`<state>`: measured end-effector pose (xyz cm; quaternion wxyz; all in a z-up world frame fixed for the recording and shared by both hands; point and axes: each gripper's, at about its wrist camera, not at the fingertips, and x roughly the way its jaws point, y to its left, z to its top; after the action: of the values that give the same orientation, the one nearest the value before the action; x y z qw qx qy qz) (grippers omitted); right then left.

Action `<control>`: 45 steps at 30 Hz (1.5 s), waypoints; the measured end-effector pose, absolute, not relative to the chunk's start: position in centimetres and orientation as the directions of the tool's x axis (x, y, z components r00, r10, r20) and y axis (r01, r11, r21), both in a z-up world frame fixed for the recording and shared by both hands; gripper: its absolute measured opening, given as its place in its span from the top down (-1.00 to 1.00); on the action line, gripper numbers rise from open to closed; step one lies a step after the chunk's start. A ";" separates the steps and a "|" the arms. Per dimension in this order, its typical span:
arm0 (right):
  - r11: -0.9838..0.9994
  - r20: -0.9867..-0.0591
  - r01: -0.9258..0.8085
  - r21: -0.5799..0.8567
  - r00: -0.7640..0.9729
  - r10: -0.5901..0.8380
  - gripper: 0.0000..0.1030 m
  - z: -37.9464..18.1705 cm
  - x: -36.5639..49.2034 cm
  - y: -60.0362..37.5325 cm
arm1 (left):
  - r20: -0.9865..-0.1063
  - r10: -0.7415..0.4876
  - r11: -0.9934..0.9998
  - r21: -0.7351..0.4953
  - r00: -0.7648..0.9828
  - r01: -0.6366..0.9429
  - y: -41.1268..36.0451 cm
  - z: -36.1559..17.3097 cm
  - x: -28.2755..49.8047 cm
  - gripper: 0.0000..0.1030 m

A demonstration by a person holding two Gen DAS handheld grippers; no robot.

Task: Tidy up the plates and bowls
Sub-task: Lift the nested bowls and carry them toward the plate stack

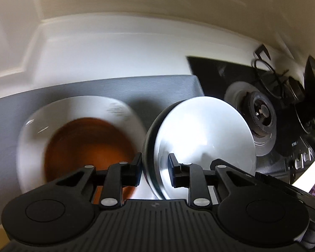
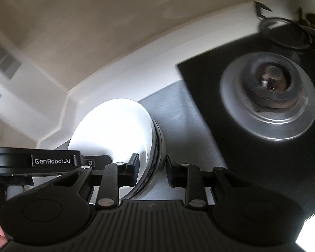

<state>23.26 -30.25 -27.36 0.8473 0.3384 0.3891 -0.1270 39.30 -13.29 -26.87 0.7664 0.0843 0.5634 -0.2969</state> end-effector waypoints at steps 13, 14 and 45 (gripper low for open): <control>0.816 -0.717 0.244 0.524 0.643 0.268 0.42 -23.3 26.2 -18.7 | -0.901 -0.289 0.919 -0.167 0.322 0.356 2.3 -21.6 37.8 0.47; 0.821 -0.714 0.227 0.524 0.642 0.278 0.42 -23.0 26.3 -17.7 | -0.900 -0.289 0.925 -0.174 0.327 0.339 3.5 -21.4 37.6 0.46; 0.883 -0.707 -0.090 0.461 0.565 0.427 0.40 -16.4 27.2 -5.9 | -0.887 -0.312 0.949 -0.275 0.341 0.153 18.6 -17.6 34.2 0.43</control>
<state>27.17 -5.92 -16.44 0.8638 0.1902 0.4420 0.1496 34.21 18.59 -17.58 0.8158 -0.0714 0.5559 -0.1426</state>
